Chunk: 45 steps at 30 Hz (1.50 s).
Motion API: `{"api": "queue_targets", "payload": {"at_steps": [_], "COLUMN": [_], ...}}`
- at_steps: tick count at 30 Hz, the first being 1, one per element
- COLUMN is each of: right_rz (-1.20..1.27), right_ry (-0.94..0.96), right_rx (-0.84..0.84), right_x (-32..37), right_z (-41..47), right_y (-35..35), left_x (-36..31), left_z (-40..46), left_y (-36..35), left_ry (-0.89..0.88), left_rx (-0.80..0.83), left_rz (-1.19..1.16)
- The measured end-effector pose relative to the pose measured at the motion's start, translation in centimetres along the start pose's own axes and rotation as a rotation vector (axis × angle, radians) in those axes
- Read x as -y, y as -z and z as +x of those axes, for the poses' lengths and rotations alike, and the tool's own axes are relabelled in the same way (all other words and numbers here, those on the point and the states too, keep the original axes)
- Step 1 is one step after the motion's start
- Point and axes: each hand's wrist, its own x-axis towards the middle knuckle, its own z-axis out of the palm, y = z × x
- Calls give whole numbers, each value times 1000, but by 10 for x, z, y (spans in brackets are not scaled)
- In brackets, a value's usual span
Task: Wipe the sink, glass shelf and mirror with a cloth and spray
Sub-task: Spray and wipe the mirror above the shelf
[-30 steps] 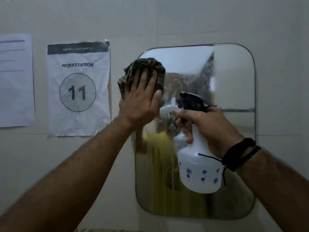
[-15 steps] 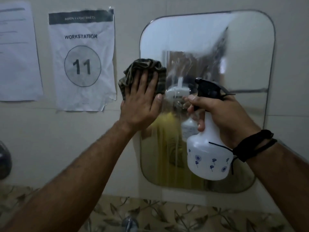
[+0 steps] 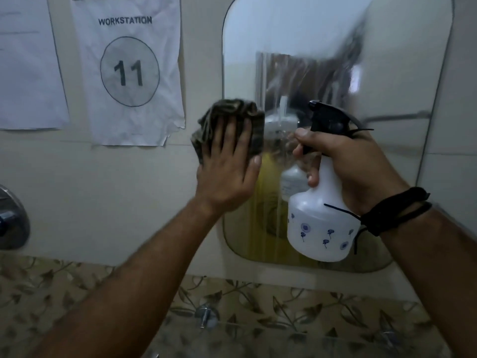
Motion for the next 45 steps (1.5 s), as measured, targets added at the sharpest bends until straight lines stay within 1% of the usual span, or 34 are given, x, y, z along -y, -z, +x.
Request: {"api": "queue_targets", "payload": {"at_steps": [2, 4, 8, 10, 12, 13, 17, 19, 22, 25, 27, 29, 31, 35, 38, 42, 45], "right_rz": [2, 5, 22, 15, 7, 1, -25, 4, 5, -20, -52, -54, -46, -54, -66, -78, -94], "right_ry": [-8, -12, -43, -57, -63, -64, -120, -156, -177, -181, -182, -192, -214, -253, -304, -398, -418], "right_rx": [-9, -13, -26, -35, -51, -60, -102, -114, -95, -89, -88, -93, -105, -97, -94, -60, -53], "right_x": [-5, -10, -21, -28, -36, -40, -60, -67, -73, -76, -78, -82, -86, -100, -116, -138, -147], "right_z": [-5, -10, -16, -20, -28, -32, -56, -67, -77, -81, -83, -86, -90, -101, -113, -132, -137], "right_y": [0, -1, -5, -6, -7, -7, -7, -7, -6, -5, -4, -2, 0, 6, 9, 8, 10], "left_x": [-1, 1, 5, 4, -2, -5, -5, 0, 4, 2, -2, -8, -13, -22, -29, -31, -29], "left_z": [-29, -21, 47, 62, 45, 25, -78, -104, -86, -43, -31, -43, -78, -178, -222, -221, -181], "left_y": [-4, 1, 22, 21, 12, 5, -20, -25, -16, -1, 1, -6, -21, -56, -73, -74, -64], "left_ry": [5, 3, 3, 18, 26, 20, -17, -30, -40, -10, 15, 19, 23, 91, 53, 30, 5], "left_rx": [56, 84, 21, -27, -64, -58, 83, 143, 165, 119, 89, 73, 89, 208, 281, 278, 209], "left_rz": [-4, -8, -36, -7, 2, -9, -10, 26, 35, -4, -1, -7, -21, -43, -36, -24, 10]}}
